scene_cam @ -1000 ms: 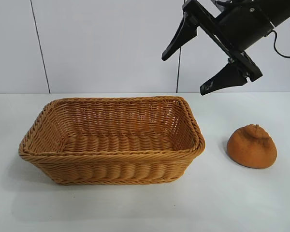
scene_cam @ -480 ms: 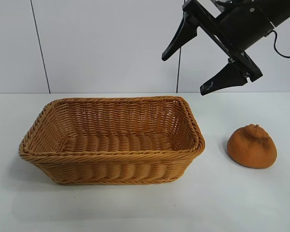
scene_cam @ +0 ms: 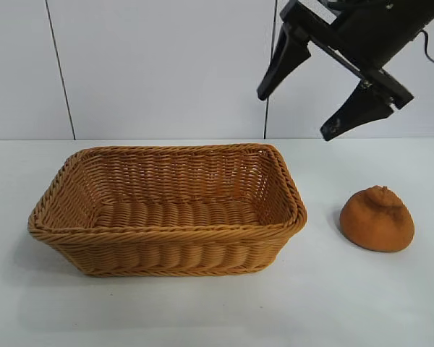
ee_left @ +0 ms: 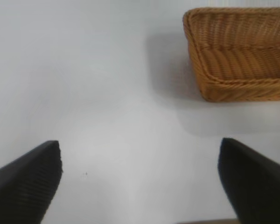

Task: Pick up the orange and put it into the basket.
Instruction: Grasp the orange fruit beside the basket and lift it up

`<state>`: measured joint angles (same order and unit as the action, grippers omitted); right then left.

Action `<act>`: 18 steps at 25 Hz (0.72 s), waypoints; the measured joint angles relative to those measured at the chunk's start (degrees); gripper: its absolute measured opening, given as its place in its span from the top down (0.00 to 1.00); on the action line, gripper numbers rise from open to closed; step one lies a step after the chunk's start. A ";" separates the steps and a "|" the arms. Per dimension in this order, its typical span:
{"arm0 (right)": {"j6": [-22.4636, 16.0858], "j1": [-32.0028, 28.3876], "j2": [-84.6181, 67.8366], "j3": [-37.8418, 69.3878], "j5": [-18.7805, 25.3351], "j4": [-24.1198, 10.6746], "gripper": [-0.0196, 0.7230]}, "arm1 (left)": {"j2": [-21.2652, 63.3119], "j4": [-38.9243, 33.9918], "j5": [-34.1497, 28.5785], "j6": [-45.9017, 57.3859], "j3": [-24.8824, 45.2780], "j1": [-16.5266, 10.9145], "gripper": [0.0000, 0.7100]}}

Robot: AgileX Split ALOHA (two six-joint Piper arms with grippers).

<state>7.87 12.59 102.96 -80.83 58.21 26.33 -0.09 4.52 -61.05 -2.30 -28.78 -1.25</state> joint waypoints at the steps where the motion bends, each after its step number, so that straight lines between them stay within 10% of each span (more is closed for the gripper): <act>1: -2.36 0.00 0.00 -1.17 1.35 -4.26 0.10 | 0.25 -0.05 -0.05 0.00 0.00 0.00 0.09; 6: -8.49 -0.06 0.00 -3.75 5.32 -18.06 0.10 | 0.36 -0.05 -0.05 0.00 0.00 0.00 0.09; 18: -9.57 -6.95 6.86 -3.95 4.21 -18.77 0.10 | 0.36 -0.05 -0.05 0.00 0.00 0.00 0.09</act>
<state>-1.70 5.65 109.82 -84.78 62.42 7.56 0.27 4.46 -61.10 -2.30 -28.78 -1.25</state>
